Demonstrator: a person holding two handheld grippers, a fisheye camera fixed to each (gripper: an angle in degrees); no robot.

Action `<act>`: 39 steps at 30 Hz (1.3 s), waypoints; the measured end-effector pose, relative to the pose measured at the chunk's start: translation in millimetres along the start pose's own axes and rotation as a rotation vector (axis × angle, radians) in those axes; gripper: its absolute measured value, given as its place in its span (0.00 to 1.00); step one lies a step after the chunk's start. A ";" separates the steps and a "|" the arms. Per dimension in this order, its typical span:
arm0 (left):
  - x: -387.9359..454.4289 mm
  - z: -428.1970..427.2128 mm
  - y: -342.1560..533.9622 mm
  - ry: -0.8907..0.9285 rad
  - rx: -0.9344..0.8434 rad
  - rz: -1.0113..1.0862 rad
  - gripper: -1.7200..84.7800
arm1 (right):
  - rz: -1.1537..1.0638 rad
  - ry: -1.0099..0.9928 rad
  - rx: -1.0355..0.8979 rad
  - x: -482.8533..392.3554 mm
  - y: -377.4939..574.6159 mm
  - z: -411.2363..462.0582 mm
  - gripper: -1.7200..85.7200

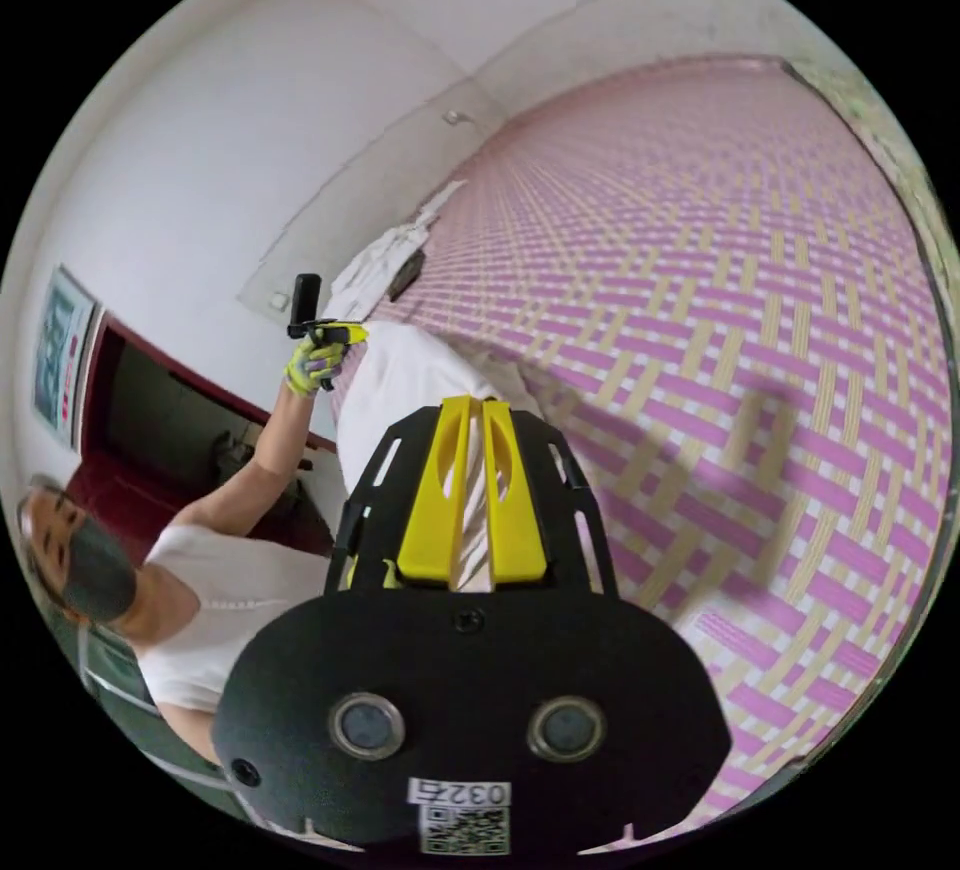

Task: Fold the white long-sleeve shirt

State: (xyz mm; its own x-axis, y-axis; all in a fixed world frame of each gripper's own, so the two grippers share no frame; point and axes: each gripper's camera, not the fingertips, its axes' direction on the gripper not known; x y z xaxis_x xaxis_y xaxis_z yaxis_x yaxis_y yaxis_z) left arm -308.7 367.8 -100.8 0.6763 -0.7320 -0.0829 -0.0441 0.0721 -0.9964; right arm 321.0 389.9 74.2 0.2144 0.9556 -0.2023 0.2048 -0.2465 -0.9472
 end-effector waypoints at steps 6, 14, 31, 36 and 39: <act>-58.3 21.9 -7.2 0.061 0.022 -0.178 0.04 | 0.163 -0.083 0.051 44.0 -6.4 8.6 0.05; 14.8 8.4 -13.6 -0.120 0.126 0.088 0.01 | -0.143 0.141 0.154 -35.5 -4.7 3.9 0.02; -11.7 28.3 -1.5 -0.180 0.150 -0.048 0.01 | -0.031 0.236 0.160 -26.9 23.0 25.1 0.01; 48.6 34.0 53.5 -0.057 0.065 0.113 0.00 | -0.269 0.124 0.154 -90.1 96.0 27.7 0.01; 63.4 60.1 79.6 -0.136 -0.026 0.127 0.00 | -0.325 0.142 0.070 -105.7 121.0 52.0 0.01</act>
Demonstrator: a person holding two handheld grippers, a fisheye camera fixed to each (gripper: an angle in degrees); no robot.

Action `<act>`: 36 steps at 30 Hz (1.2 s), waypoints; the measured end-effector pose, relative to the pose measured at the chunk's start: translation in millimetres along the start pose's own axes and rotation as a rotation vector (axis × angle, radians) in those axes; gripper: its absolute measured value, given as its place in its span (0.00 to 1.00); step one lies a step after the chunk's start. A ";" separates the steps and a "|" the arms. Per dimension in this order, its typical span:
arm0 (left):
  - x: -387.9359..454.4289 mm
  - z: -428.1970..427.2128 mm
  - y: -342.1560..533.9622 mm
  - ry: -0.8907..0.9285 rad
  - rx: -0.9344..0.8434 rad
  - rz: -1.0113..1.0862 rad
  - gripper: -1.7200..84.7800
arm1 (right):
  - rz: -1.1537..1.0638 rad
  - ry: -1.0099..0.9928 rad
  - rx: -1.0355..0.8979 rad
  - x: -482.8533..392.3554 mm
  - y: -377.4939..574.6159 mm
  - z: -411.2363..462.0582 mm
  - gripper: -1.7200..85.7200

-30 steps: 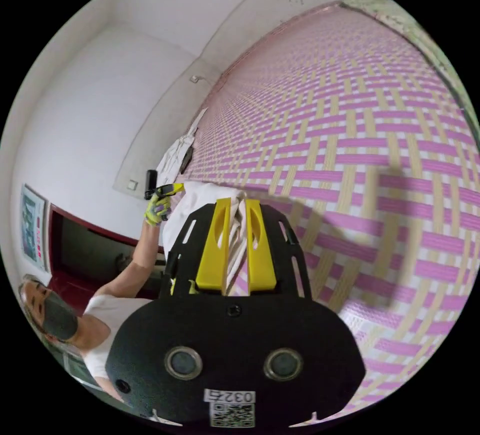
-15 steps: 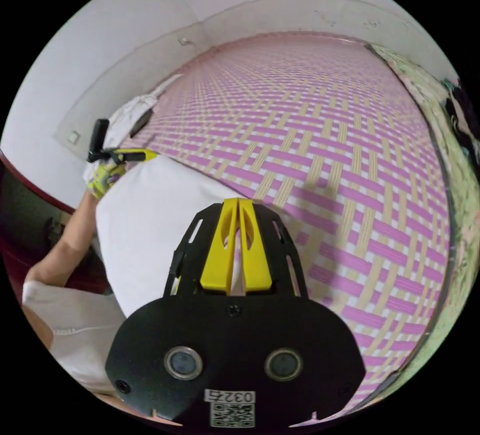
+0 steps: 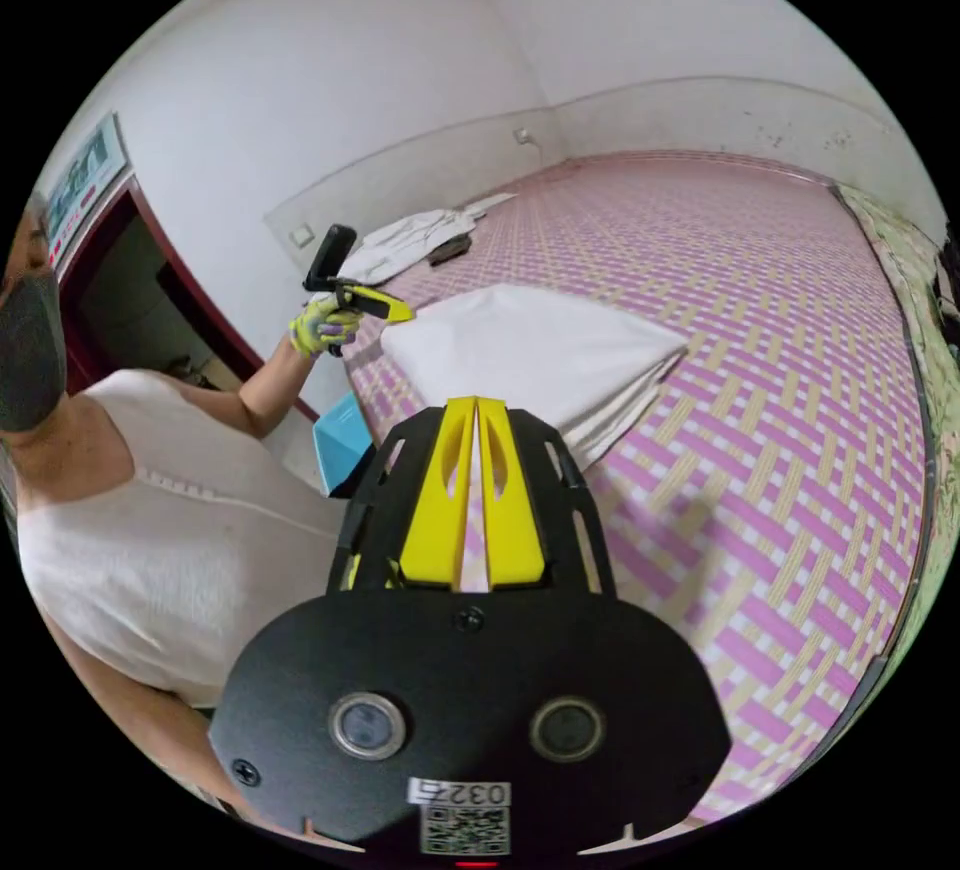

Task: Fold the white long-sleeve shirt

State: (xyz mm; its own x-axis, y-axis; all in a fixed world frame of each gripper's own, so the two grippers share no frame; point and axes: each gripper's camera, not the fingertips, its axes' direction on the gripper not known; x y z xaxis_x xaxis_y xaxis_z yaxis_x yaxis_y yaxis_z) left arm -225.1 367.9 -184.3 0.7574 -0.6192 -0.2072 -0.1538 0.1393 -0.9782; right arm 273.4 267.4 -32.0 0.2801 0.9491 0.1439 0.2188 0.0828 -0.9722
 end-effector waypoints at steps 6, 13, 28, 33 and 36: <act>-7.6 28.1 27.9 -0.063 0.017 -0.038 0.01 | 0.090 0.053 -0.061 10.6 30.1 33.2 0.01; -16.4 27.0 35.1 -0.022 0.031 -0.058 0.01 | 0.147 0.029 -0.030 18.8 41.5 36.6 0.01; -41.6 -19.9 78.4 0.045 0.152 -0.260 0.15 | 0.367 -0.066 0.186 52.0 86.5 -0.7 0.12; -53.2 -5.8 78.5 0.082 0.119 -0.276 0.16 | 0.368 -0.037 0.086 57.3 71.0 28.5 0.14; -59.5 2.3 75.0 0.121 0.114 -0.282 0.13 | 0.362 -0.018 0.083 59.6 62.2 36.4 0.11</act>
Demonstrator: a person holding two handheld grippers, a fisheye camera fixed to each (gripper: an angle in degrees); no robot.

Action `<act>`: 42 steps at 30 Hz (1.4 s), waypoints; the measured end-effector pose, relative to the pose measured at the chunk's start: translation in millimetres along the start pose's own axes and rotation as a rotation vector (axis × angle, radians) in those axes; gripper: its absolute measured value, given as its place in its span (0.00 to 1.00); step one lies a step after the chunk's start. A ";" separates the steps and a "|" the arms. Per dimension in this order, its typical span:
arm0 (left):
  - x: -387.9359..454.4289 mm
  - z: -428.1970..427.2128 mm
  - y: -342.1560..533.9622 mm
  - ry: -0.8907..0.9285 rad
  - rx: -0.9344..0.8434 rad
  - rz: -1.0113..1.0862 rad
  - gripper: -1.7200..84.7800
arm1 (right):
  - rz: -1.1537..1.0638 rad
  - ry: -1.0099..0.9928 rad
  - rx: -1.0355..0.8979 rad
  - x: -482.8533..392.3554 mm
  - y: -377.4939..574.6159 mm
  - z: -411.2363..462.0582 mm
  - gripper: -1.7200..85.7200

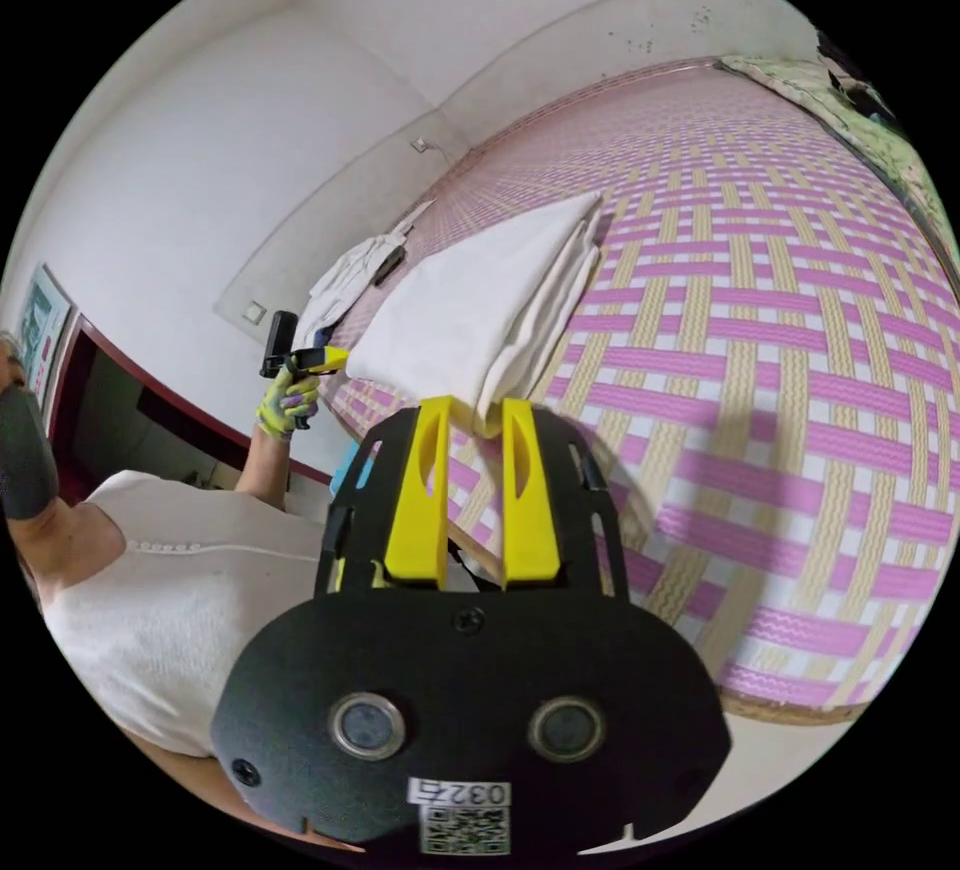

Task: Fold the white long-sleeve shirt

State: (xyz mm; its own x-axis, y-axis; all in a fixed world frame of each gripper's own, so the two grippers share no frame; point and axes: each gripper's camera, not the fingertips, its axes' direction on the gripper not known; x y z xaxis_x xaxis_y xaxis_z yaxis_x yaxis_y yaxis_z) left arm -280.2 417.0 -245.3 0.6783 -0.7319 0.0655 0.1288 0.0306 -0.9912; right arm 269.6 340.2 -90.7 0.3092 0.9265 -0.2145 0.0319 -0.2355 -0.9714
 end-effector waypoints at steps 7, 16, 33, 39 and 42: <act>-2.2 26.4 12.1 0.246 -0.054 0.015 0.08 | 0.059 0.029 0.091 30.4 12.4 -46.0 0.07; -27.4 7.9 7.3 0.286 0.063 -0.189 0.15 | 0.229 -0.057 0.154 75.8 33.6 -75.7 0.12; -18.0 39.0 -110.5 0.164 -0.131 -0.201 0.15 | 0.286 -0.180 0.165 95.9 -2.0 -52.9 0.16; -31.7 49.3 -101.8 0.238 -0.082 -0.202 0.09 | 0.299 -0.160 0.179 101.4 -13.0 -46.6 0.14; -42.0 52.4 -90.3 0.334 -0.031 -0.229 0.05 | 0.255 -0.113 0.209 95.4 -14.0 -50.9 0.11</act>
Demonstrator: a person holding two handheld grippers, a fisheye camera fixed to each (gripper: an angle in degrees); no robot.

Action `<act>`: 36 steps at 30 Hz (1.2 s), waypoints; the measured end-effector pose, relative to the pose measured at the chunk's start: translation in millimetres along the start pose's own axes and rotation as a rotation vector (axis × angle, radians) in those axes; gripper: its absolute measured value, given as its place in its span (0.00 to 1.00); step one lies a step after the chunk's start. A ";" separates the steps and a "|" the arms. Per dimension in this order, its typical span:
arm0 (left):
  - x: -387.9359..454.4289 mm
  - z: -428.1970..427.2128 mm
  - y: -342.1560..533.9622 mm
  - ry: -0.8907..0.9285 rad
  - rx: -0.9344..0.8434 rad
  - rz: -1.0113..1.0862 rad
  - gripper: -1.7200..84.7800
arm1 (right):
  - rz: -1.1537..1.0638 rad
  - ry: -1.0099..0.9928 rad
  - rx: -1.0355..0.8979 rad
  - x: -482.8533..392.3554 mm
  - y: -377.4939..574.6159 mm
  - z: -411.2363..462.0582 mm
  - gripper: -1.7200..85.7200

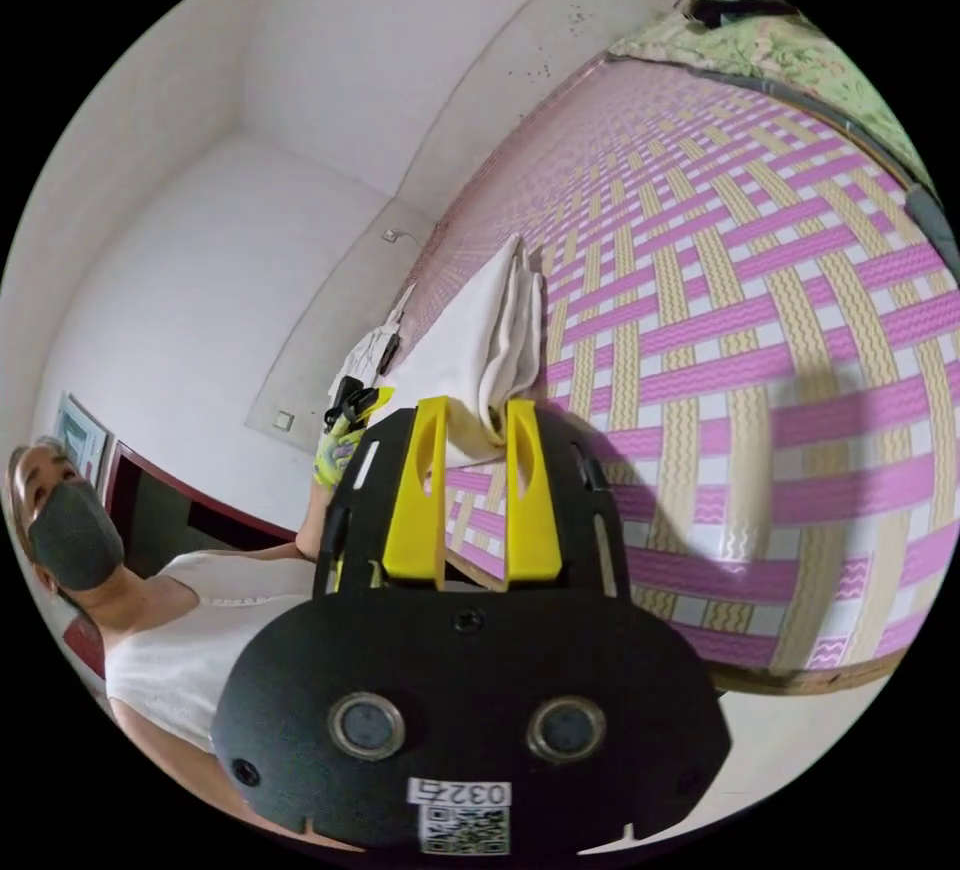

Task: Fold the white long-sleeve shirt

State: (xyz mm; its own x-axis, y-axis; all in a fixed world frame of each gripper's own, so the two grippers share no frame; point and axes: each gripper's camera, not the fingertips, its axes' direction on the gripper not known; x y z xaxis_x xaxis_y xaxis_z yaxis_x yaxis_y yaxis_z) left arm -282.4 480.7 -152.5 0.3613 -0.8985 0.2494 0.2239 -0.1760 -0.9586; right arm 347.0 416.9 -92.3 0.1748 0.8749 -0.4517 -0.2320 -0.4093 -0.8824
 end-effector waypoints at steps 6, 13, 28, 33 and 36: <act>17.1 -9.6 24.1 0.046 0.029 0.084 0.04 | -0.076 -0.019 0.028 -17.0 10.7 -15.6 0.09; 41.2 -14.1 60.2 -0.048 -0.005 0.163 0.04 | 0.067 -0.034 -0.002 14.7 42.7 -38.1 0.12; 22.4 -7.4 71.5 0.048 0.028 0.073 0.08 | 0.114 -0.179 -0.045 26.7 28.0 -5.4 0.15; 25.9 -2.1 72.1 0.051 0.028 0.065 0.07 | 0.068 -0.139 -0.001 18.4 32.8 -0.6 0.13; 30.6 -0.3 73.5 0.046 0.037 0.064 0.06 | 0.008 -0.099 0.023 7.3 40.8 -1.3 0.12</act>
State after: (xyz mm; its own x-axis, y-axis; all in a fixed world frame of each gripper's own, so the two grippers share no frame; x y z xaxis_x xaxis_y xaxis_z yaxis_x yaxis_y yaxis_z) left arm -255.2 440.2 -215.4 0.3343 -0.9251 0.1800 0.2347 -0.1032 -0.9666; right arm 340.1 406.2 -131.8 0.0775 0.8935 -0.4422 -0.2549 -0.4111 -0.8752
